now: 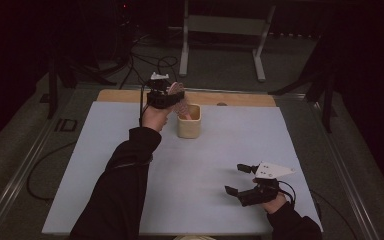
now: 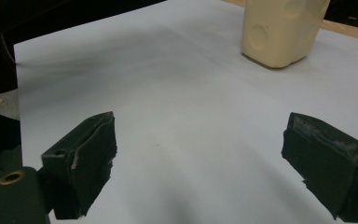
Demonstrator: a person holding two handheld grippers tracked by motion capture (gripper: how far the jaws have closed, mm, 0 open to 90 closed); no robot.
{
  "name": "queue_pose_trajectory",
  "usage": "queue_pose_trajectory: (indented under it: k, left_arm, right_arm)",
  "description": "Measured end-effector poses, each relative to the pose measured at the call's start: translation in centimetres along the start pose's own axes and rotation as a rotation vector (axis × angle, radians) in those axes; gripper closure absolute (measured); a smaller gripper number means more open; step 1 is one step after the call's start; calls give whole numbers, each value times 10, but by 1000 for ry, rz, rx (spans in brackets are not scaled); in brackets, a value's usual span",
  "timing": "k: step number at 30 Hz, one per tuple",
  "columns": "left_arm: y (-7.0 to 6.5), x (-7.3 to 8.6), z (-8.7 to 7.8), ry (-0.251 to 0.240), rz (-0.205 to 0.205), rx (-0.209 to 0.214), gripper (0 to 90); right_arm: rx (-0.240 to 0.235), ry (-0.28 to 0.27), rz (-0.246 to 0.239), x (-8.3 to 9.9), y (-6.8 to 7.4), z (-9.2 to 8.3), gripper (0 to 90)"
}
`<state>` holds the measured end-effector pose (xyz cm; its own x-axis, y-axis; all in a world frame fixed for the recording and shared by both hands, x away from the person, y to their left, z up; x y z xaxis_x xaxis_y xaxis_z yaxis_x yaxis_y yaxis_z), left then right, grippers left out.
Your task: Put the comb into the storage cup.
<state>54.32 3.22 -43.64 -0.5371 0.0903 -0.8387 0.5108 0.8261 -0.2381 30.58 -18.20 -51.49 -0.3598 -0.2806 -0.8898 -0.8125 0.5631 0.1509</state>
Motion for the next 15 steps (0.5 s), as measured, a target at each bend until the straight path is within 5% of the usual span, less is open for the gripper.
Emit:
queue_pose_trajectory:
  k: [15]
  left_arm:
    - [9, 3, -1, -2, -3, 20, 648]
  right_arm:
    - [-5, -1, 2, 0, 0, 1, 98]
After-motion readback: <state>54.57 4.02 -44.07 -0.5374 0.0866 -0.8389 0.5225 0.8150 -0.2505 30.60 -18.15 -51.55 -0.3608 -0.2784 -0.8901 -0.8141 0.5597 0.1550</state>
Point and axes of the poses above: each handheld gripper's, and its own axes: z roughly forward along the jaws, x roughly out of its underside, y roughly to its left, the point moved 9 cm from there along z, roughly forward along the jaws, and after that the axes turned 3 degrees about z, right-handed, at the moved point
